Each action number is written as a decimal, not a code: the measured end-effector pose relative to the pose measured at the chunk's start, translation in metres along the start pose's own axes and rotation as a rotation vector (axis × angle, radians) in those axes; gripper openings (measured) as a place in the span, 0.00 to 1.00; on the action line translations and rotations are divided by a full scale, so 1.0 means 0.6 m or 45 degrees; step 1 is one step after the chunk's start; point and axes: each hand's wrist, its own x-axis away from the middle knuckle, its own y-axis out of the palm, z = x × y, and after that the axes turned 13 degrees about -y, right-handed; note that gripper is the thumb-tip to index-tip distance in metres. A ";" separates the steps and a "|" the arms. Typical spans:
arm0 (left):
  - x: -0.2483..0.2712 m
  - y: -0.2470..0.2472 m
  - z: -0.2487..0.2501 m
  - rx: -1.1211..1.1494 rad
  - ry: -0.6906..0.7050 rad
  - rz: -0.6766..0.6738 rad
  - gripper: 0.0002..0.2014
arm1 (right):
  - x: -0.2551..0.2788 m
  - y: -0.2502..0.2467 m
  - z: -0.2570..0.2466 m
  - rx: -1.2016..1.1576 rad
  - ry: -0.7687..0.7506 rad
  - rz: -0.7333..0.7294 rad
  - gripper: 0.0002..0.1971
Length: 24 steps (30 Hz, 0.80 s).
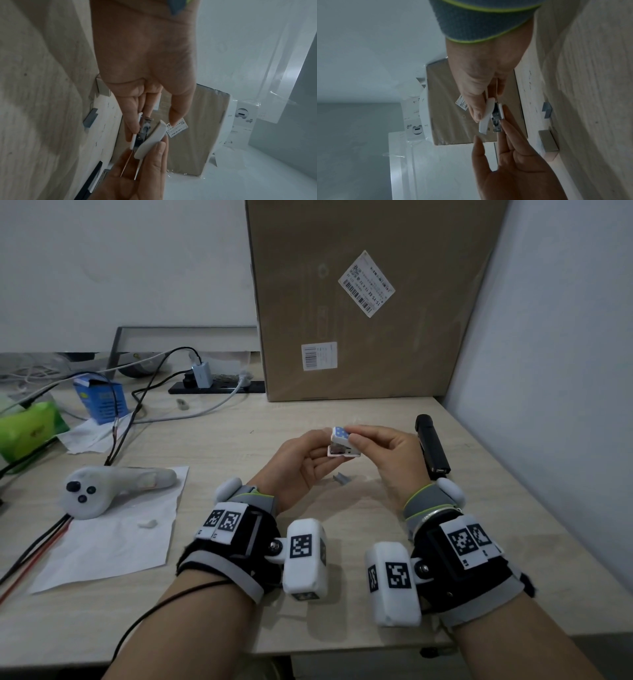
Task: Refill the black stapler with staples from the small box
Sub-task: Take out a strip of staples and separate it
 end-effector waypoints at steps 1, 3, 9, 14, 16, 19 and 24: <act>0.001 0.000 0.000 -0.004 -0.020 0.019 0.21 | 0.001 0.001 -0.001 -0.004 0.010 -0.017 0.08; 0.001 -0.001 -0.001 -0.010 -0.046 0.068 0.19 | 0.002 0.001 0.000 -0.001 0.030 -0.049 0.08; 0.000 0.000 0.001 -0.010 -0.109 0.152 0.11 | 0.003 0.000 0.004 0.078 0.080 -0.107 0.08; -0.001 0.003 0.001 -0.020 -0.131 0.224 0.11 | 0.003 0.000 0.007 0.099 0.108 -0.130 0.08; -0.001 0.003 0.002 -0.026 -0.137 0.246 0.11 | 0.003 0.001 0.007 0.116 0.115 -0.145 0.08; -0.002 0.004 0.003 -0.035 -0.147 0.268 0.11 | 0.004 0.000 0.006 0.138 0.123 -0.167 0.08; -0.002 0.003 0.003 -0.027 -0.146 0.291 0.11 | 0.004 0.000 0.010 0.180 0.152 -0.181 0.08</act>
